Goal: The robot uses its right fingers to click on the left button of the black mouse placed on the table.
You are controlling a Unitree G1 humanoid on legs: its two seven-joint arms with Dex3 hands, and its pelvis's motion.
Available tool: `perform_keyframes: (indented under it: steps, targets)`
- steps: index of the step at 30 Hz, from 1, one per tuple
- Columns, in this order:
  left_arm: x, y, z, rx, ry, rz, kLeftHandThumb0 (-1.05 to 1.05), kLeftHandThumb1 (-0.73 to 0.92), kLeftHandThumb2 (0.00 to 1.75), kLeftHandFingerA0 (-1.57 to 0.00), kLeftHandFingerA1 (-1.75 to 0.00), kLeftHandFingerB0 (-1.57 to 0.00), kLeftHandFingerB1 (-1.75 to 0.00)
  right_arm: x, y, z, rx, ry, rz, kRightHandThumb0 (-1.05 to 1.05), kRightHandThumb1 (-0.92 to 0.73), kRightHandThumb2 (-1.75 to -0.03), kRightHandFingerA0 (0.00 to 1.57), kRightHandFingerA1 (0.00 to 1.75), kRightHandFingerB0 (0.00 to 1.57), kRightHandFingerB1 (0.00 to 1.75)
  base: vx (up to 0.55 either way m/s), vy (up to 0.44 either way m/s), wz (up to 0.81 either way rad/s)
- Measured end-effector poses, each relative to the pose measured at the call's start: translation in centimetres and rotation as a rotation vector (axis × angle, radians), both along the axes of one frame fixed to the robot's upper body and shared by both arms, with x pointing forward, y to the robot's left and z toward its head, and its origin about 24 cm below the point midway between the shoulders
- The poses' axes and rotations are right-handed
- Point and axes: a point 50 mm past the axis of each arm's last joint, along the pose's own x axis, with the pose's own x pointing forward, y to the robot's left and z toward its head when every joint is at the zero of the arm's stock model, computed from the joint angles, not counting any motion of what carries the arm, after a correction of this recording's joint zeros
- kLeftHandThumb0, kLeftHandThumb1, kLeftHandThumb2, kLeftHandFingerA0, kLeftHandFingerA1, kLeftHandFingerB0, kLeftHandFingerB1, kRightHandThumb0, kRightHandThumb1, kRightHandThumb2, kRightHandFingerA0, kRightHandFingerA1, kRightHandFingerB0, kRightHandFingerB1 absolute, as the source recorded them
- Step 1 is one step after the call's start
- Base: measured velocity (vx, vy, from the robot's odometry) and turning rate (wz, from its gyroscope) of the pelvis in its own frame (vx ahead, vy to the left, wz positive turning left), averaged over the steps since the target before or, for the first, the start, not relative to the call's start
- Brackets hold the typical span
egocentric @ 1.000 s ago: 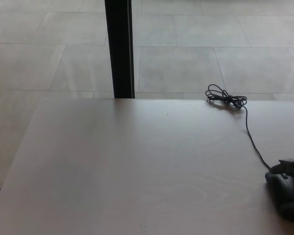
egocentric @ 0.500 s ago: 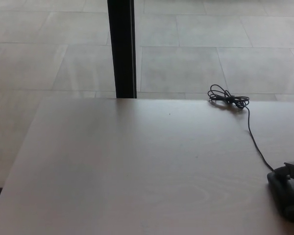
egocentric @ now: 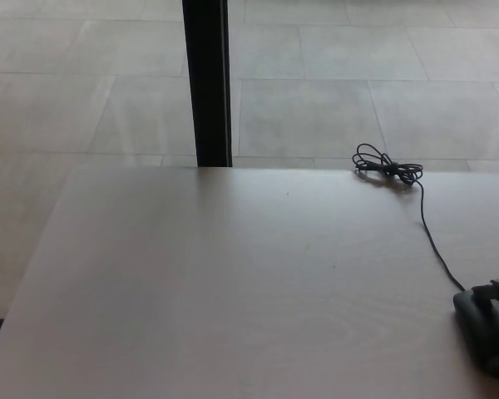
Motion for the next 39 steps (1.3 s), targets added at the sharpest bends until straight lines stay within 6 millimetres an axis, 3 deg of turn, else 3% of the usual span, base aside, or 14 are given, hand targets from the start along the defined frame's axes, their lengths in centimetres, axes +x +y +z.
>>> perform_keyframes:
  steps: [3, 4, 8, 9, 10, 15, 17, 21, 22, 23, 26, 28, 34, 39]
  targets:
    - [0.1, 0.0, 0.0, 0.001, 0.0, -0.002, -0.7, 0.69, 0.6, -0.78, -0.6, -0.64, -0.54, 0.0, 0.4, 0.0, -0.012, 0.006, 0.013, -0.65, -0.85, -0.65, 0.33, 0.43, 0.38, 0.35, 0.0, 0.0, 0.0]
    - [0.2, 0.0, 0.0, 0.002, -0.001, -0.004, -0.71, 0.68, 0.61, -0.77, -0.6, -0.64, -0.53, 0.0, 0.6, 0.0, -0.017, 0.008, 0.019, -0.71, -0.71, -1.06, 0.26, 0.53, 0.33, 0.51, 0.0, 0.0, 0.0]
    - [0.3, 0.0, 0.1, 0.006, -0.007, -0.006, -0.7, 0.66, 0.6, -0.73, -0.59, -0.61, -0.51, -0.1, 1.0, -0.2, -0.035, 0.018, 0.037, -0.71, -0.71, -1.06, 0.25, 0.53, 0.34, 0.52, 0.0, 0.0, 0.0]
    - [0.3, 0.0, 0.1, 0.006, -0.011, -0.002, -0.7, 0.67, 0.61, -0.72, -0.59, -0.61, -0.52, -0.1, 1.0, -0.3, -0.038, 0.02, 0.039, -0.67, -0.86, -0.66, 0.32, 0.45, 0.39, 0.37, 0.0, 0.0, 0.0]
    - [0.3, 0.0, 0.1, 0.005, -0.013, 0.001, -0.71, 0.67, 0.6, -0.71, -0.59, -0.6, -0.52, -0.1, 1.0, -0.3, -0.042, 0.021, 0.04, -0.71, -0.71, -1.07, 0.24, 0.53, 0.34, 0.52, 0.0, 0.0, 0.0]
    - [0.3, 0.0, 0.1, 0.009, -0.011, -0.001, -0.71, 0.68, 0.61, -0.75, -0.59, -0.62, -0.52, -0.1, 0.9, -0.3, -0.065, 0.022, 0.049, -0.71, -0.71, -1.06, 0.26, 0.54, 0.35, 0.53, 0.0, 0.0, 0.0]
    - [0.4, 0.0, 0.1, 0.01, -0.011, -0.003, -0.72, 0.65, 0.6, -0.74, -0.6, -0.62, -0.53, -0.1, 0.9, -0.3, -0.069, 0.019, 0.048, -0.66, -0.82, -0.65, 0.35, 0.46, 0.41, 0.39, 0.0, 0.0, 0.0]
    - [0.4, 0.0, 0.1, 0.009, -0.02, 0.005, -0.69, 0.69, 0.6, -0.74, -0.59, -0.58, -0.5, -0.3, 0.7, -0.4, -0.07, 0.011, 0.04, -0.64, -0.82, -0.64, 0.35, 0.46, 0.41, 0.39, 0.0, 0.0, 0.0]
    - [0.4, 0.0, 0.1, 0.009, -0.02, 0.005, -0.7, 0.68, 0.61, -0.72, -0.6, -0.6, -0.52, -0.3, 0.6, -0.4, -0.072, 0.009, 0.038, -0.63, -0.65, -1.04, 0.3, 0.56, 0.35, 0.54, 0.0, 0.0, 0.0]
    - [0.4, 0.0, 0.1, 0.009, -0.021, 0.005, -0.71, 0.69, 0.61, -0.73, -0.58, -0.61, -0.52, -0.3, 0.5, -0.5, -0.074, 0.005, 0.036, -0.66, -0.81, -0.64, 0.39, 0.47, 0.45, 0.41, 0.0, 0.0, 0.0]
    - [0.4, 0.0, 0.1, 0.008, -0.017, 0.001, -0.71, 0.69, 0.61, -0.73, -0.57, -0.6, -0.52, -0.6, 0.2, -0.7, -0.077, -0.007, 0.027, -0.67, -0.81, -0.64, 0.36, 0.47, 0.45, 0.42, 0.0, 0.0, 0.0]
    - [0.4, 0.0, 0.1, 0.009, -0.017, -0.002, -0.7, 0.7, 0.6, -0.71, -0.6, -0.59, -0.53, -0.7, 0.2, -0.8, -0.078, -0.013, 0.025, -0.71, -0.68, -1.05, 0.25, 0.54, 0.38, 0.55, 0.0, 0.0, 0.0]
    - [0.7, 0.0, 0.2, 0.009, -0.033, 0.004, -0.7, 0.69, 0.61, -0.77, -0.6, -0.63, -0.53, -0.9, 0.1, -1.1, -0.084, -0.021, 0.021, -0.71, -0.7, -1.08, 0.19, 0.51, 0.39, 0.55, 0.0, 0.0, 0.0]
    - [1.0, 0.1, 0.3, 0.01, -0.048, 0.005, -0.73, 0.69, 0.61, -0.7, -0.57, -0.56, -0.49, -1.0, 0.4, -1.4, -0.099, -0.011, 0.028, -0.7, -0.84, -0.65, 0.29, 0.46, 0.44, 0.38, 0.0, 0.0, 0.0]
